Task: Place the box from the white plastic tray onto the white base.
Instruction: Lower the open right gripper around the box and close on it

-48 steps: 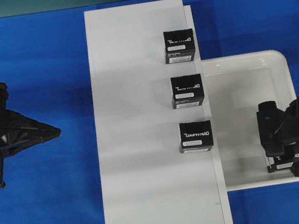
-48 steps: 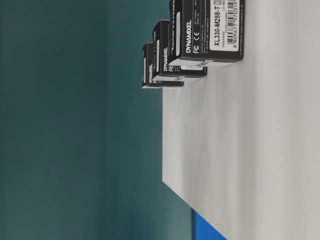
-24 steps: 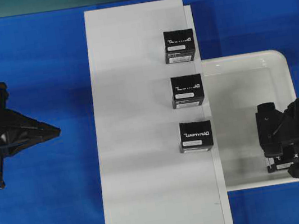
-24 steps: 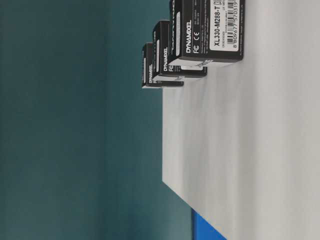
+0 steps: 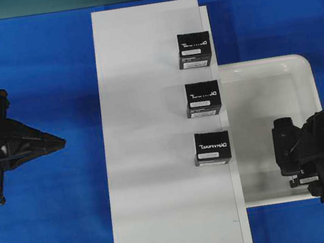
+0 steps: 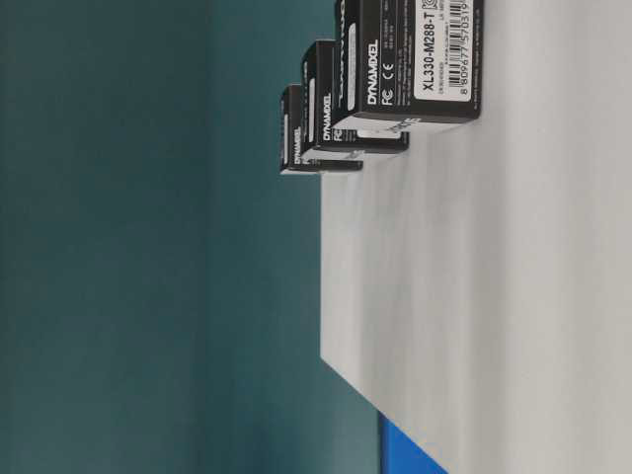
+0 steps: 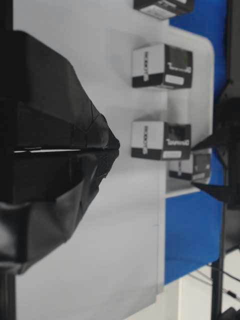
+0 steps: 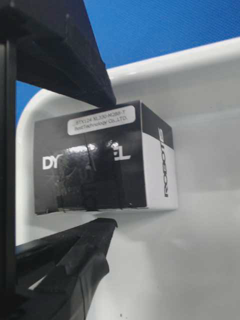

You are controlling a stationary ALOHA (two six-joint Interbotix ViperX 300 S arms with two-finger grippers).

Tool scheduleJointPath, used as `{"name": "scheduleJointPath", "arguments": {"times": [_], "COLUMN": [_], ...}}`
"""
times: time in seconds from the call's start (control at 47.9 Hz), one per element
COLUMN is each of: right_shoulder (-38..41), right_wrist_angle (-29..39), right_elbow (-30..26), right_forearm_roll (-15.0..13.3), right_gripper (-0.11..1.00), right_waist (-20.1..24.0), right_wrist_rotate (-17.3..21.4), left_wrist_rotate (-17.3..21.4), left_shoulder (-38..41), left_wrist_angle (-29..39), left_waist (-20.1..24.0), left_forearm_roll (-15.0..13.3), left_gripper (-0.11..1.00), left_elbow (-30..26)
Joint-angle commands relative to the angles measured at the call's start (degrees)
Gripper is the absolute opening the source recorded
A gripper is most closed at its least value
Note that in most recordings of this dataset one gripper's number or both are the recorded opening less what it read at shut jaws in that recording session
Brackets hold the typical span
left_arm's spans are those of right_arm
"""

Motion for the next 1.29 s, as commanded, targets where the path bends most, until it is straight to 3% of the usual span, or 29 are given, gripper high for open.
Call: {"name": "scheduleJointPath", "arguments": {"times": [0.0, 0.626, 0.73, 0.876, 1.273], "right_shoulder": [1.05, 1.14, 1.14, 1.14, 0.88], "right_wrist_angle": [-0.62, -1.41, -1.49, -1.41, -0.88], "right_elbow": [0.09, 0.62, 0.62, 0.62, 0.26], "right_forearm_roll": [0.26, 0.26, 0.62, 0.7, 0.79], "right_gripper": [1.0, 0.99, 0.91, 0.62, 0.61], "right_waist": [0.09, 0.09, 0.09, 0.09, 0.09], "right_wrist_rotate": [0.0, 0.0, -0.09, -0.26, 0.09], "left_wrist_rotate": [-0.09, -0.09, -0.09, -0.09, -0.09], "left_shoulder": [0.09, 0.18, 0.18, 0.18, 0.18], "left_wrist_angle": [-0.62, -0.62, -0.62, -0.62, -0.62], "left_waist": [-0.09, 0.0, 0.0, 0.0, 0.09], "left_forearm_roll": [0.18, 0.18, 0.18, 0.18, 0.18], "left_gripper": [-0.05, -0.05, -0.05, -0.05, -0.05], "left_elbow": [-1.23, -1.23, -1.14, -1.23, -1.23]}}
